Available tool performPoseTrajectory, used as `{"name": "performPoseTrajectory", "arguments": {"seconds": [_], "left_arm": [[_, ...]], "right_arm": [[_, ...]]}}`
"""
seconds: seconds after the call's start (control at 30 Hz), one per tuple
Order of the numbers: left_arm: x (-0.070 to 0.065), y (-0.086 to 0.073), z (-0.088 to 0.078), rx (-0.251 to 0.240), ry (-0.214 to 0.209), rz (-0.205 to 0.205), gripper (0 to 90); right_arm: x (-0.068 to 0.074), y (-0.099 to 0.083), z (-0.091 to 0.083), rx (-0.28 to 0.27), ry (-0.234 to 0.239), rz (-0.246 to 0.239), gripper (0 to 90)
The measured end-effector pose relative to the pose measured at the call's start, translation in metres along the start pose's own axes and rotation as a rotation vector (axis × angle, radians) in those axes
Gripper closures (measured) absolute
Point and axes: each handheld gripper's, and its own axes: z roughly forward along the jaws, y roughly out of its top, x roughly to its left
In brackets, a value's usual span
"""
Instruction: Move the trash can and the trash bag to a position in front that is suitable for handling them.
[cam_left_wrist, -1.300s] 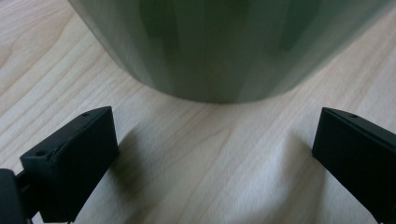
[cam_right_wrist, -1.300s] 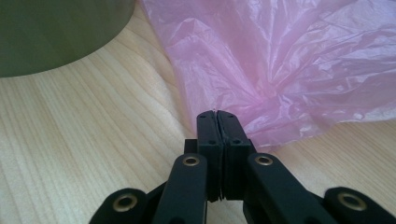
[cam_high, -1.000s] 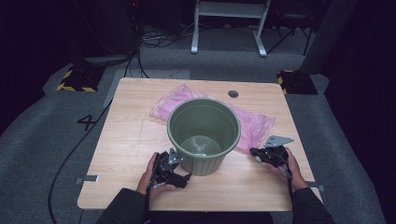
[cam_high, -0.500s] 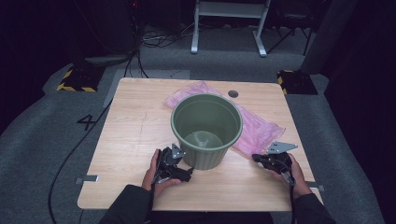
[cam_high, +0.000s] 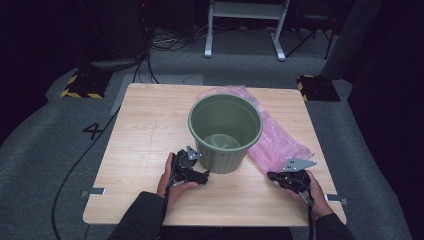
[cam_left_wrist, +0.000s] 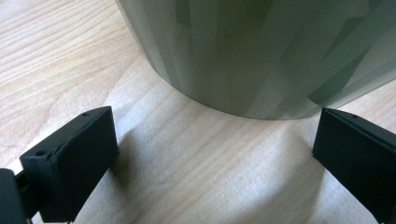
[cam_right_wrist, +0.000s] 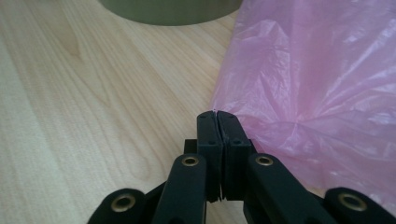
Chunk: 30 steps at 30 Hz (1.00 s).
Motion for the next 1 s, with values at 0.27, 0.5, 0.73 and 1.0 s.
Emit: {"name": "performPoseTrajectory", "arguments": {"seconds": [0.27,0.5,0.73,1.0], "left_arm": [[0.006,0.005,0.005,-0.004,-0.013,0.007,0.0],[0.008,0.001,0.001,-0.004,-0.024,0.027,0.1],[0.009,-0.014,-0.012,-0.005,-0.062,0.062,0.1],[0.016,-0.04,-0.036,-0.006,-0.084,0.08,0.2]], "right_arm": [[0.013,0.004,0.002,0.011,0.026,-0.039,87.1],[0.027,0.007,0.003,0.023,0.047,-0.066,54.2],[0.032,0.012,-0.02,-0.045,0.023,-0.056,38.4],[0.018,0.008,-0.07,-0.171,-0.084,-0.017,39.4]]}}
